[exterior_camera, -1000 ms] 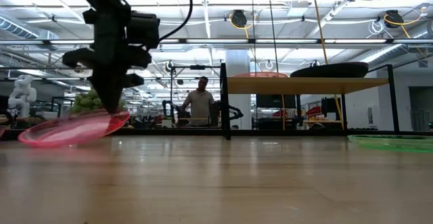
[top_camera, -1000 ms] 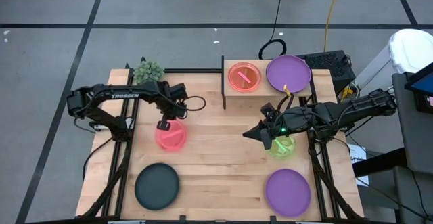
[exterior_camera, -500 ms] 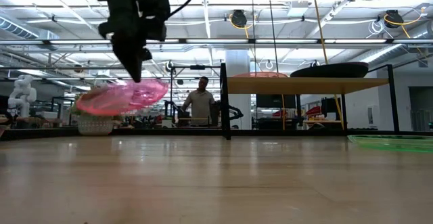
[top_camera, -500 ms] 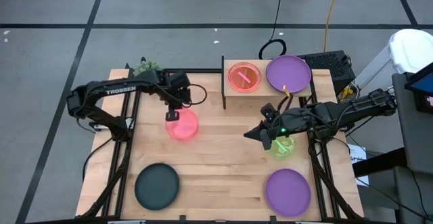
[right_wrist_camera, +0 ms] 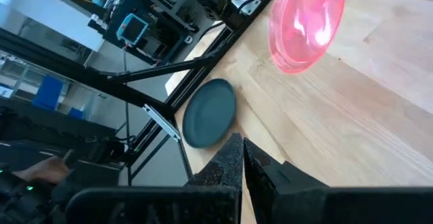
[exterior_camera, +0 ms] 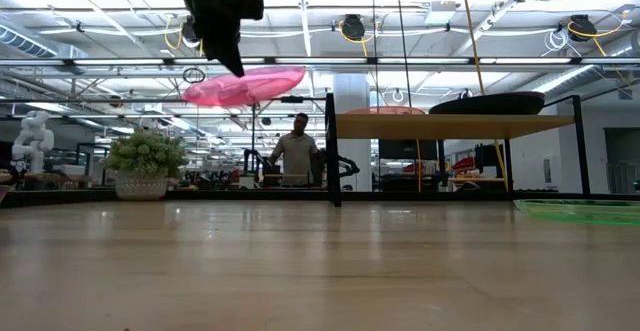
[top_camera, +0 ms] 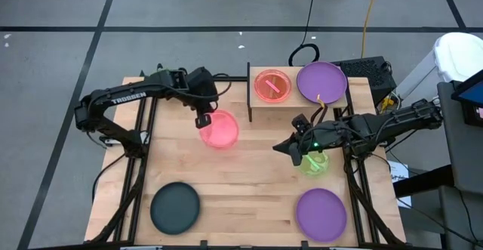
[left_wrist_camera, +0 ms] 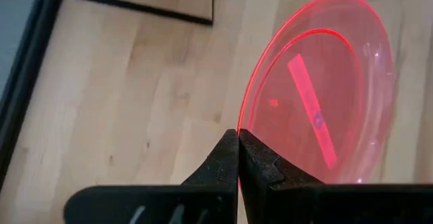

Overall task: Place and stack plates onto a shelf
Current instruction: Stack the pink plate on the pink plate on the shelf

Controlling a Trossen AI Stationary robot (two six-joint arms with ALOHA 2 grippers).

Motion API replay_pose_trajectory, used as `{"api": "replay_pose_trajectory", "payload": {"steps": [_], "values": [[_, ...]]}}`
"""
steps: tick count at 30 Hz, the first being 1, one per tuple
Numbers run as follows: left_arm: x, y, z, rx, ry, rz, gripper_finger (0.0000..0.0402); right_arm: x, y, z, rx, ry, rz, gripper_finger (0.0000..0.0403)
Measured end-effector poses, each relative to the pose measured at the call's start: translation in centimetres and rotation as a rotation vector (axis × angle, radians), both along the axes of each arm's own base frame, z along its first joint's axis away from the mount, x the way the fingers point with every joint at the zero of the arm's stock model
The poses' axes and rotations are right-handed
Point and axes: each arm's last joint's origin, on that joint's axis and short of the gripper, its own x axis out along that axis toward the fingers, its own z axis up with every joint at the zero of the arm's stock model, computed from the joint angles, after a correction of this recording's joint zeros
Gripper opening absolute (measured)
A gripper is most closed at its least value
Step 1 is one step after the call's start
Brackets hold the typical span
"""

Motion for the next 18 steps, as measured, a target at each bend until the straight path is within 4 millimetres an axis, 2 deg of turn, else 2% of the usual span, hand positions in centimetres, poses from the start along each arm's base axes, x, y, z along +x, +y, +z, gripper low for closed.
{"api": "replay_pose_trajectory", "payload": {"steps": [10,18], "values": [[1.2,0.0,2.8,-0.033,-0.179,0.145,0.0,-1.5,-0.4,-0.2,-0.032,0.073,-0.017,0.0],[2.4,0.4,4.1,-0.065,-0.371,0.241,0.0,-2.7,-0.8,-0.2,-0.049,0.128,-0.017,0.0]]}}
